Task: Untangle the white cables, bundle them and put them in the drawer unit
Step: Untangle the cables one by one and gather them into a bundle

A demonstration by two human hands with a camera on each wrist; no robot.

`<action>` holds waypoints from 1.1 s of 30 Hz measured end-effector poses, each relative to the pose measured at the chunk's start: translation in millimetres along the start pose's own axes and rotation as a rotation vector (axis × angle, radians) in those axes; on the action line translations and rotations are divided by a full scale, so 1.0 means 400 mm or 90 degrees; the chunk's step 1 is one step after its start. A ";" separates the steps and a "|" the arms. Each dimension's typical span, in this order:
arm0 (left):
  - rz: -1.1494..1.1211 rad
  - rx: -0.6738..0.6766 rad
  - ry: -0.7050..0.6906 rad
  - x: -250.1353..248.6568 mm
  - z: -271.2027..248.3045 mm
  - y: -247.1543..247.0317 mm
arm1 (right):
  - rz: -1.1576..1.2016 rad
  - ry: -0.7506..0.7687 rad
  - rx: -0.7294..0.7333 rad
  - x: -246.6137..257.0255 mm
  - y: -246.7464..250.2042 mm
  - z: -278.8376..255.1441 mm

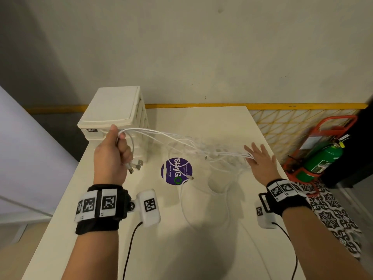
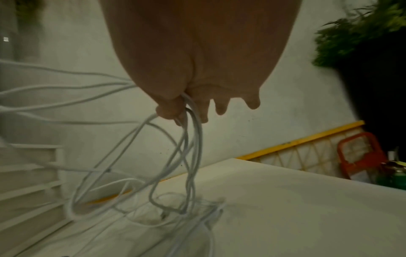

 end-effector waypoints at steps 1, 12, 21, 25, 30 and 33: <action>-0.001 -0.009 0.005 0.003 0.002 0.005 | -0.047 -0.024 0.026 -0.016 -0.005 -0.003; 0.194 0.098 0.030 0.104 -0.073 -0.124 | 0.089 0.227 0.147 0.336 0.033 -0.081; 0.052 0.035 -0.020 0.002 -0.039 -0.060 | 0.209 0.082 0.215 0.253 -0.135 -0.133; -0.022 -0.158 0.003 -0.001 0.007 0.053 | 0.283 -0.030 0.118 0.127 -0.100 -0.114; 0.030 -0.235 -0.013 0.023 0.002 0.077 | 0.116 -0.194 -0.009 -0.030 -0.045 -0.062; 0.114 -0.175 -0.021 0.048 -0.010 0.029 | 0.093 -0.225 0.012 -0.016 -0.030 -0.040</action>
Point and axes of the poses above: each hand's wrist, its own z-axis towards the middle knuckle, its own y-axis out of the back of the hand, x = y × z, the point moved 8 cm from there along z, towards the middle knuckle, and after that the axes turned 13 degrees about -x, right-handed, at the moved point
